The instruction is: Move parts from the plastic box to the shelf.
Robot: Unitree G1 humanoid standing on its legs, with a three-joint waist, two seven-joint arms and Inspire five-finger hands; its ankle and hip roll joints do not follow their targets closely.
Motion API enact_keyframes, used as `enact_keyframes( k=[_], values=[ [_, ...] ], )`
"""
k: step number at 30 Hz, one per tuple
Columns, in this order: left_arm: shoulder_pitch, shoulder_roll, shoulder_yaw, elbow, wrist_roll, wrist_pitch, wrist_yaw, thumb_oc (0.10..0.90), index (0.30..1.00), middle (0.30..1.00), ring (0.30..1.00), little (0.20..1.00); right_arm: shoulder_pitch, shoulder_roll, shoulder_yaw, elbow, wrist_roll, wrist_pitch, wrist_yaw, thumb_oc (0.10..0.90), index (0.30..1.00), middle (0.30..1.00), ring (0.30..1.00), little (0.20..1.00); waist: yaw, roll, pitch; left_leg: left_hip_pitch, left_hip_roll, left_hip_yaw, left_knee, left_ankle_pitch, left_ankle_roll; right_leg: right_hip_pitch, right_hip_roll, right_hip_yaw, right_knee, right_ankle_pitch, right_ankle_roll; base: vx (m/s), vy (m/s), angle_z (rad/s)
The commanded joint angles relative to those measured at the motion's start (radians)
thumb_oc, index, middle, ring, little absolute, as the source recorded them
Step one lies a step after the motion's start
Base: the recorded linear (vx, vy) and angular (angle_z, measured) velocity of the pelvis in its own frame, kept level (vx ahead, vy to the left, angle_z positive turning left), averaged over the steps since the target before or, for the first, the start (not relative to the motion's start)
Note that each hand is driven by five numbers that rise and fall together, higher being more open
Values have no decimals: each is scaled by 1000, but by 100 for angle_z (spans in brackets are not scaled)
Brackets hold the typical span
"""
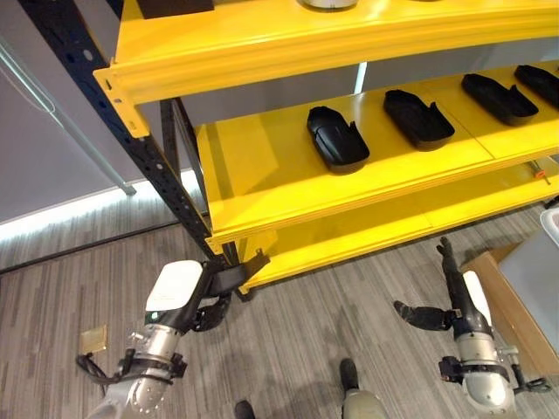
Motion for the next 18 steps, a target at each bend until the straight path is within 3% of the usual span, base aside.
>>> enact_keyframes(
  k=[1, 7, 18],
  values=[
    [-115, 8, 113, -134, -57, -73, 109, 400, 300, 300, 300, 300, -33, -26, -75, -121, -7, -73, -52, 900, 1000, 1000, 1000, 1000, -14, -26, -54, 59, 57, -5, 8, -64, 10, -21, -71, -16, 111, -113, 62, 0, 0, 0],
    [-147, -36, 166, -199, -93, -63, 171, 400, 300, 300, 300, 300, -16, -22, -64, -130, 2, -79, -58, 900, 1000, 1000, 1000, 1000, -13, -31, -59, 64, 58, 1, 2, -63, 7, -11, -68, -18, 81, -97, 61, 2, -13, -7],
    [-181, -45, 220, -229, -60, -31, 251, 400, 300, 300, 300, 300, 0, -25, -63, -137, 3, -87, -66, 900, 1000, 1000, 1000, 1000, -8, -41, -67, 60, 59, 1, -1, -62, 3, -1, -67, -26, 59, -84, 63, 0, 0, 0]
  ],
)
